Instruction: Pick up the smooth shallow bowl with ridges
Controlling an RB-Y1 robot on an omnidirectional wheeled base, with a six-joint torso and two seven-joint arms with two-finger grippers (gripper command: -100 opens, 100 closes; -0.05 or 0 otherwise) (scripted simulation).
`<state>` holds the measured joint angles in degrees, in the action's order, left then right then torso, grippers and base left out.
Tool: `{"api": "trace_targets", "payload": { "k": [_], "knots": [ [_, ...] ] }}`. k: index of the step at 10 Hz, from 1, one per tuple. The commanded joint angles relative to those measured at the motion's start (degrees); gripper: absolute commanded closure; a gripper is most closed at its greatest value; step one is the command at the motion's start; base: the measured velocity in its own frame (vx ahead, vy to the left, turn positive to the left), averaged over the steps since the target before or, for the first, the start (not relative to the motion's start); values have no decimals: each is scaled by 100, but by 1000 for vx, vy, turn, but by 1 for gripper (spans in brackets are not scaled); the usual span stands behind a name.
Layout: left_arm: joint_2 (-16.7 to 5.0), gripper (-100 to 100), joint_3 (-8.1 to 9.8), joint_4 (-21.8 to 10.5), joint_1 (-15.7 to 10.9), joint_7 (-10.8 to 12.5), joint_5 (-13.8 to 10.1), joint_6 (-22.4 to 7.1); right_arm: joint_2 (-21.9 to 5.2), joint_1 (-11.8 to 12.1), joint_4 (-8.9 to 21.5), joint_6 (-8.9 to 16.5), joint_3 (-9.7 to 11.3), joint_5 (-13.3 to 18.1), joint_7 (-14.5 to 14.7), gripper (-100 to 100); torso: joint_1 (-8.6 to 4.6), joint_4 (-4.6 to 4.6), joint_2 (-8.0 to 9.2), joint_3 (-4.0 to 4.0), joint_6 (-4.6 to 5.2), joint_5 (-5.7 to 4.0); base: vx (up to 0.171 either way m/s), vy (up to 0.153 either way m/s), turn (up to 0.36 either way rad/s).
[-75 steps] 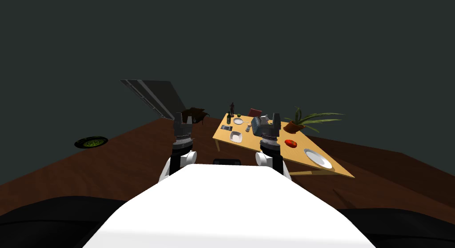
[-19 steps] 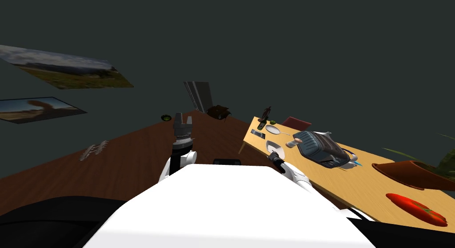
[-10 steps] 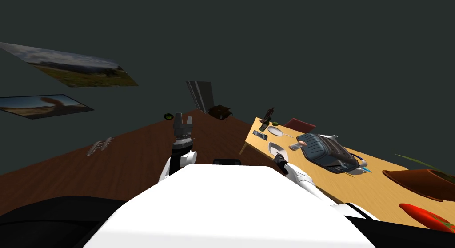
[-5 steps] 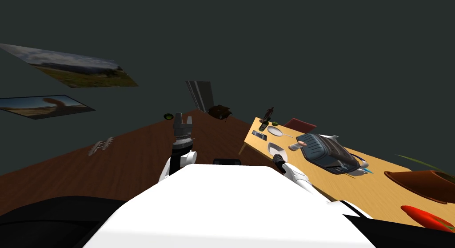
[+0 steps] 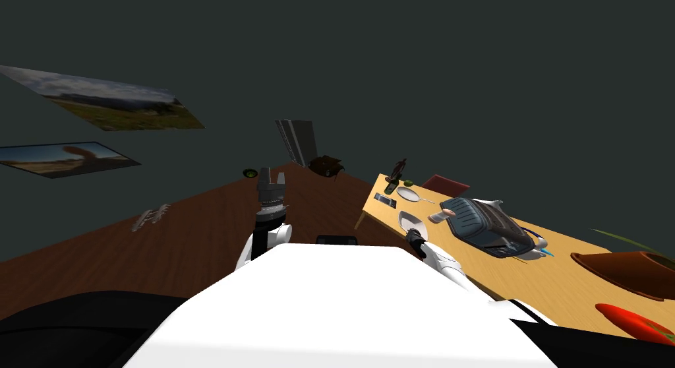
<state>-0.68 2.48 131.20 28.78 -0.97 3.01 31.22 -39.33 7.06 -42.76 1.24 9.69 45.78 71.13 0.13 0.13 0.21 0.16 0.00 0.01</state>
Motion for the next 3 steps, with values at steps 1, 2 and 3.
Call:
{"api": "trace_targets", "payload": {
  "k": [1,2,3],
  "knots": [
    [0,0,0,0,0,0,0,0,-169,53,-20,-136,37,-81,-67,100,0,0,0,0,0,0,-19,134,-30],
    [0,0,0,0,0,0,0,0,-68,34,23,-124,-78,7,-2,100,22,-1,3,1,2,5,-9,60,-20],
    [0,0,0,0,0,0,0,0,-72,40,28,-154,-87,9,0,0,5,0,-1,0,-1,4,-3,12,1]
  ]
}}
